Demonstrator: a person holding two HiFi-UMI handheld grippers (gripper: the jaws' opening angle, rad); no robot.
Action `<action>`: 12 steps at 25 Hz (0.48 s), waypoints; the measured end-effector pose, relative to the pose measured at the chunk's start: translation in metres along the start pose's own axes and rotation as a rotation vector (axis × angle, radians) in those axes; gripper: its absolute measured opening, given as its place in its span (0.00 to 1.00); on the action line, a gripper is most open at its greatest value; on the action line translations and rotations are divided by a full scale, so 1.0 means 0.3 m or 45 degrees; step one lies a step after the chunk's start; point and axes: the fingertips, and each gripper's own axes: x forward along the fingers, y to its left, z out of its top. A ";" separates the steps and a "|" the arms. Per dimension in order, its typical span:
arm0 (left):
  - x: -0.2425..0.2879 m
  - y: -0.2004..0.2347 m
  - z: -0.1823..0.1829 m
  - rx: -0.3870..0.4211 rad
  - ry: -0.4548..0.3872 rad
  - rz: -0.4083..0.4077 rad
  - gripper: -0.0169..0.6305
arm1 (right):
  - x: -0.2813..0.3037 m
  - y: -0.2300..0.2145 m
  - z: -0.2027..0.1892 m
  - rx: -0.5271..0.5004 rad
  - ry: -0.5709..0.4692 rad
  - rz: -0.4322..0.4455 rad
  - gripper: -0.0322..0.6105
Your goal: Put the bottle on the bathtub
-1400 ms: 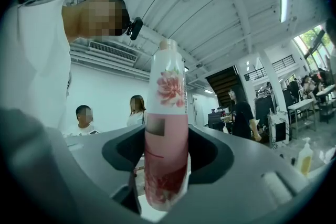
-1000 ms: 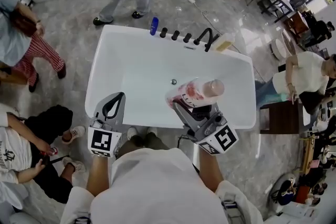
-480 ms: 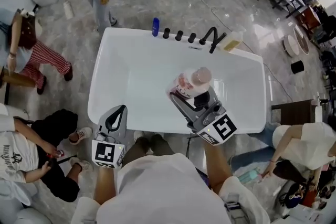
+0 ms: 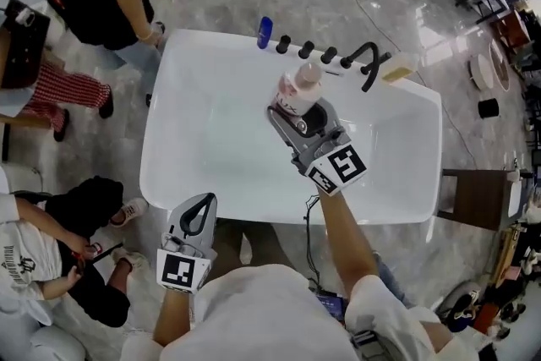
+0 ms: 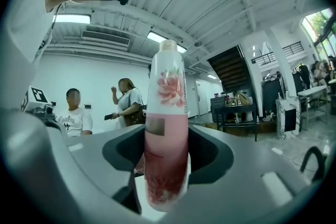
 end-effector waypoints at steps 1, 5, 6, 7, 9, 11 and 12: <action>0.015 0.023 -0.019 -0.016 0.010 -0.009 0.04 | 0.044 -0.020 -0.037 0.004 0.009 -0.006 0.44; 0.092 0.119 -0.115 -0.073 0.044 -0.033 0.04 | 0.215 -0.111 -0.215 0.024 0.046 -0.027 0.44; 0.116 0.144 -0.142 -0.086 0.051 -0.038 0.04 | 0.255 -0.138 -0.266 0.027 0.058 -0.034 0.44; 0.139 0.169 -0.170 -0.101 0.059 -0.041 0.04 | 0.295 -0.166 -0.318 0.030 0.069 -0.043 0.44; 0.183 0.221 -0.229 -0.132 0.079 -0.039 0.04 | 0.369 -0.225 -0.421 0.035 0.092 -0.065 0.44; 0.219 0.273 -0.294 -0.162 0.102 -0.028 0.04 | 0.439 -0.281 -0.523 0.036 0.112 -0.089 0.44; 0.236 0.299 -0.329 -0.176 0.113 -0.019 0.04 | 0.474 -0.309 -0.577 0.032 0.123 -0.098 0.44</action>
